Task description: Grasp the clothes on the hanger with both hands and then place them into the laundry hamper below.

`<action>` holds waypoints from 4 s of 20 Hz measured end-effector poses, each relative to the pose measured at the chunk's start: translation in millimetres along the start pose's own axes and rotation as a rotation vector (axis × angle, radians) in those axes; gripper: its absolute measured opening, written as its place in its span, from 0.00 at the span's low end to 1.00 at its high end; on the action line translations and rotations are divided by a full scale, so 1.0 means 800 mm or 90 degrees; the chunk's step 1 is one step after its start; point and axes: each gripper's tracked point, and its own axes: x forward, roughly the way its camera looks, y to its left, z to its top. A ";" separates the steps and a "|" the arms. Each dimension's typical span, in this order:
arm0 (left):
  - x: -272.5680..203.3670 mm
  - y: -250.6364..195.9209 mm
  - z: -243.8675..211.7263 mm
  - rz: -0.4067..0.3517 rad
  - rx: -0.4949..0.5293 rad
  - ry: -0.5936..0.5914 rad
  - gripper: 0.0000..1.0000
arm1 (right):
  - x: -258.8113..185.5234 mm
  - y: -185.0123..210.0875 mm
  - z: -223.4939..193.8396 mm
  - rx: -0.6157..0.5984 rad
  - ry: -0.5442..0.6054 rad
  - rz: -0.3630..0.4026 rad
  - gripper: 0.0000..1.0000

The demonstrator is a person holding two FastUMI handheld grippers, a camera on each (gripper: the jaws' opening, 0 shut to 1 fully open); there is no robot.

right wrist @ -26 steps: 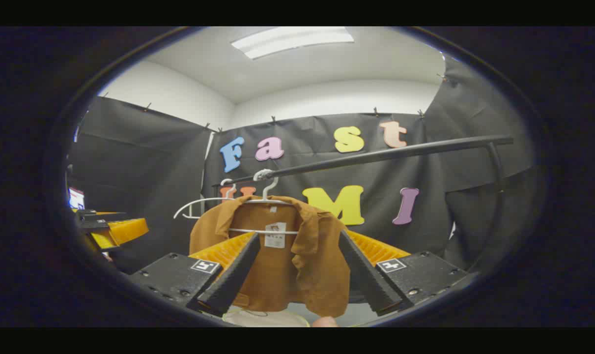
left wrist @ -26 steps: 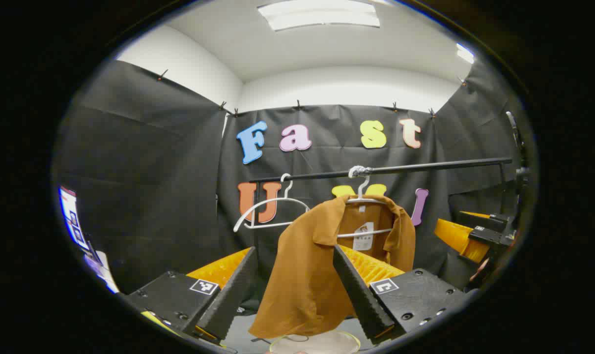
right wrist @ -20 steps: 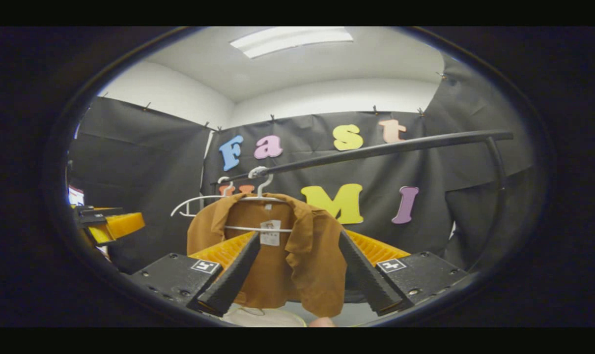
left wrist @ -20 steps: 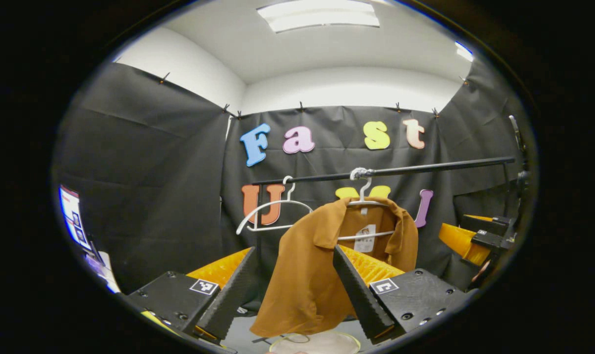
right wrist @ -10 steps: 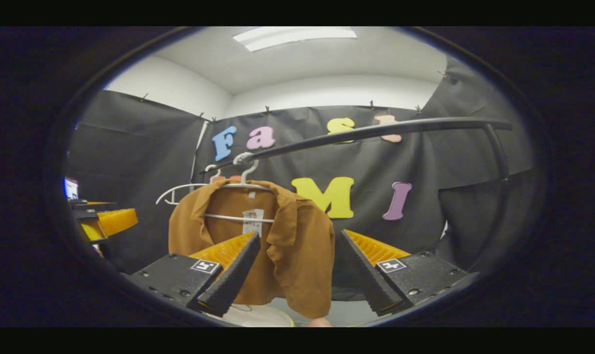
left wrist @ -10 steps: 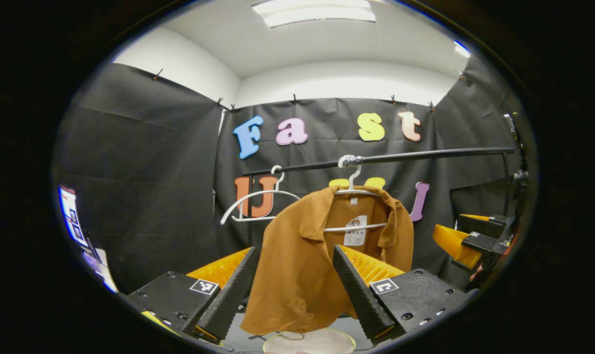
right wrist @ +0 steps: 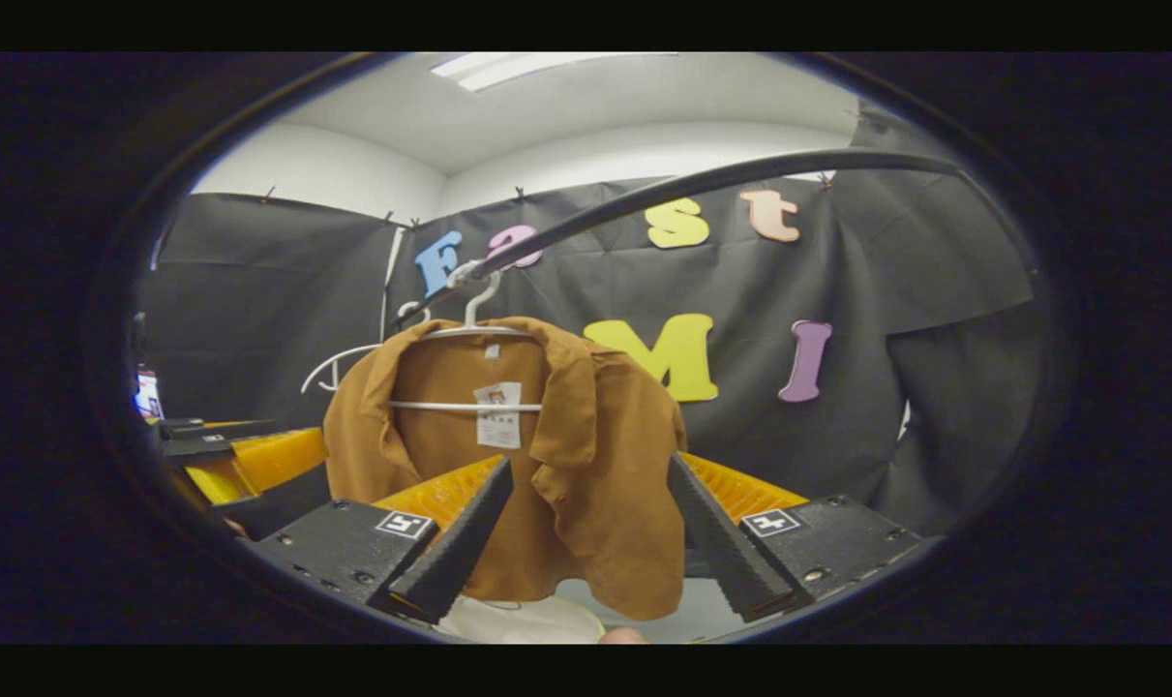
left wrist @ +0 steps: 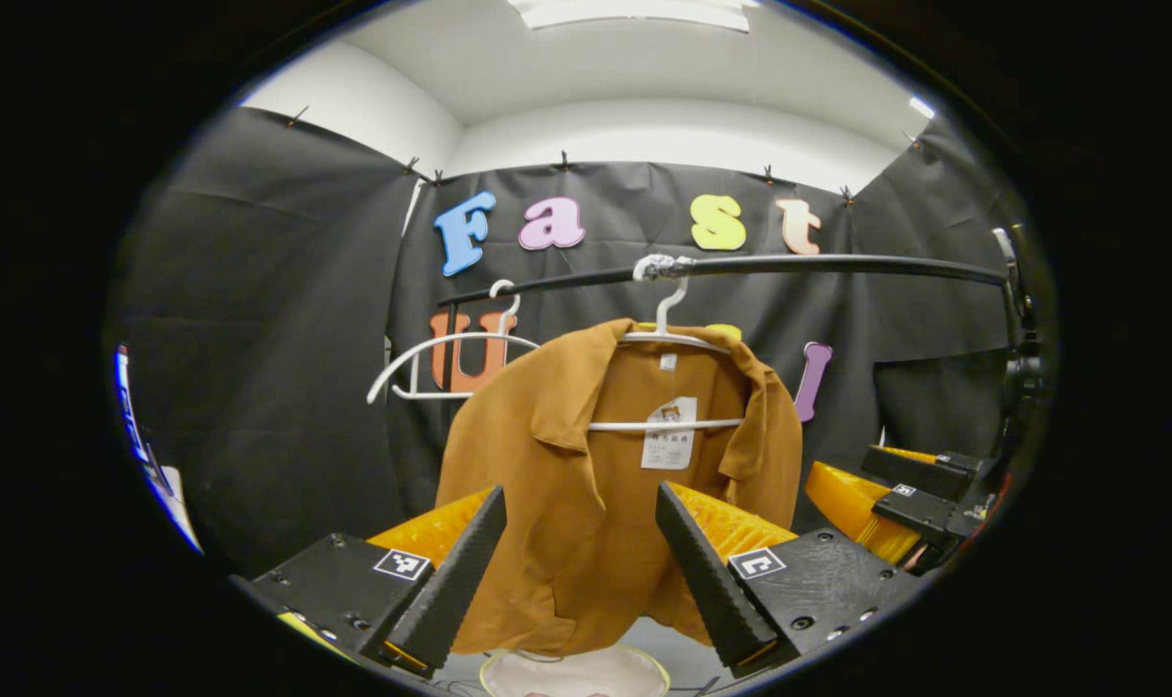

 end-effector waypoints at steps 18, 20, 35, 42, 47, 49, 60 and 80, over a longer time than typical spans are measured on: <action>0.138 0.033 -0.068 0.032 -0.080 0.093 0.95 | 0.147 0.014 -0.082 0.100 0.096 -0.013 0.95; 0.144 0.036 -0.068 0.037 -0.073 0.096 1.00 | 0.153 0.015 -0.095 0.124 0.131 -0.003 0.88; 0.138 0.049 -0.054 0.001 -0.124 0.130 0.01 | 0.135 -0.040 -0.077 0.244 0.146 -0.020 0.10; 0.124 0.075 -0.014 -0.023 -0.175 0.103 0.01 | 0.130 -0.089 -0.036 0.343 0.101 -0.051 0.05; 0.114 0.112 0.015 -0.003 -0.204 0.073 0.07 | 0.132 -0.111 -0.013 0.442 0.059 -0.061 0.00; 0.114 0.126 0.022 0.005 -0.219 0.067 0.07 | 0.143 -0.115 -0.005 0.501 0.048 -0.048 0.05; 0.128 0.159 0.058 0.000 -0.229 0.036 0.01 | 0.169 -0.138 0.037 0.616 0.017 0.015 0.05; 0.170 0.186 -0.005 -0.023 -0.229 0.105 0.01 | 0.234 -0.173 -0.039 0.687 0.134 0.033 0.05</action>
